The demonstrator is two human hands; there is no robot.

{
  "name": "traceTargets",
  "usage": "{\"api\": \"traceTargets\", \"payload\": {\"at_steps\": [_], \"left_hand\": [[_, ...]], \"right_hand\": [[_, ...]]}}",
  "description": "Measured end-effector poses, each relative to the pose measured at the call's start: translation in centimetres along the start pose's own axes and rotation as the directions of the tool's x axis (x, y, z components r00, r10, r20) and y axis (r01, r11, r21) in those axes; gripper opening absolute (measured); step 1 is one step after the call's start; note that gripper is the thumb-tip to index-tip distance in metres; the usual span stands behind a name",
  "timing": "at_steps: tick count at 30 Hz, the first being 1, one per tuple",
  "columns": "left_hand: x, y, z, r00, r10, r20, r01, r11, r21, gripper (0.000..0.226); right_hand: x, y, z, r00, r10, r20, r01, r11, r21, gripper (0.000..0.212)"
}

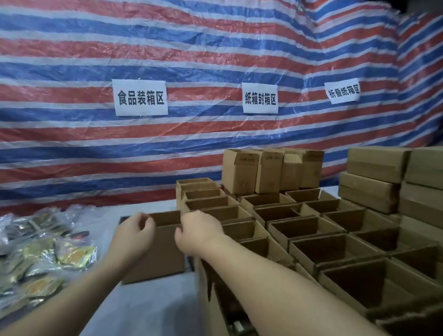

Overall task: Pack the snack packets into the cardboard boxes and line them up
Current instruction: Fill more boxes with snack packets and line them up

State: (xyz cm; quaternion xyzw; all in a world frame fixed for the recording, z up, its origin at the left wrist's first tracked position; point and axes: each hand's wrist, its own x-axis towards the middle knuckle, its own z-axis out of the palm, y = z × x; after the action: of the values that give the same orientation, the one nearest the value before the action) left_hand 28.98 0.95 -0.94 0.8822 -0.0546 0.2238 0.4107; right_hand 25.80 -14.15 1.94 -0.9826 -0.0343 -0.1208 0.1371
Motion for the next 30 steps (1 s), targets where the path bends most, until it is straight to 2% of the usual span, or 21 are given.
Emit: {"api": "traceTargets", "payload": {"at_steps": [4,7,10,12,15,18,20,23,25,30], "left_hand": [[-5.1,5.9,0.9,0.985,0.109,0.137,-0.114,0.993,0.031,0.024],[-8.4,8.8,2.5,0.951,0.147,0.273,-0.159,0.987,0.022,0.014],[-10.9,10.2,4.1,0.884,0.172,0.434,-0.260,0.954,0.151,0.018],[-11.9,10.7,5.0,0.847,0.137,0.513,-0.301,0.920,0.251,0.023],[-11.2,10.9,5.8,0.851,0.111,0.512,-0.271,0.930,0.247,0.028],[-7.5,11.4,6.6,0.899,0.120,0.421,-0.242,0.938,0.249,0.047],[-3.6,12.5,7.5,0.926,0.137,0.352,-0.245,0.927,0.284,0.059],[2.5,14.1,9.4,0.933,0.171,0.316,-0.247,0.944,0.217,0.061],[6.4,15.2,11.0,0.914,0.222,0.339,-0.286,0.946,0.153,0.059],[13.9,14.8,14.9,0.899,0.172,0.403,-0.231,0.967,0.102,0.064]], "right_hand": [[-4.9,4.1,-2.9,0.997,0.078,-0.008,-0.077,0.992,0.100,0.017],[-7.6,7.4,-4.0,0.992,0.123,0.032,-0.126,0.986,0.110,0.021],[-9.4,9.9,-4.4,0.989,0.136,0.058,-0.142,0.983,0.113,0.022],[-9.7,11.4,-4.8,0.988,0.148,0.043,-0.152,0.982,0.109,0.021],[-8.6,13.3,-5.8,0.987,0.162,0.019,-0.163,0.978,0.129,0.016],[-5.4,14.8,-7.3,0.986,0.162,-0.037,-0.154,0.974,0.168,0.008],[-2.1,15.6,-8.5,0.981,0.170,-0.091,-0.151,0.972,0.180,0.011],[4.2,16.4,-9.5,0.965,0.171,-0.200,-0.136,0.974,0.179,0.014],[8.6,16.8,-9.7,0.956,0.174,-0.238,-0.127,0.972,0.198,0.013],[18.3,17.2,-9.1,0.935,0.124,-0.334,-0.108,0.992,0.065,0.053]]}}
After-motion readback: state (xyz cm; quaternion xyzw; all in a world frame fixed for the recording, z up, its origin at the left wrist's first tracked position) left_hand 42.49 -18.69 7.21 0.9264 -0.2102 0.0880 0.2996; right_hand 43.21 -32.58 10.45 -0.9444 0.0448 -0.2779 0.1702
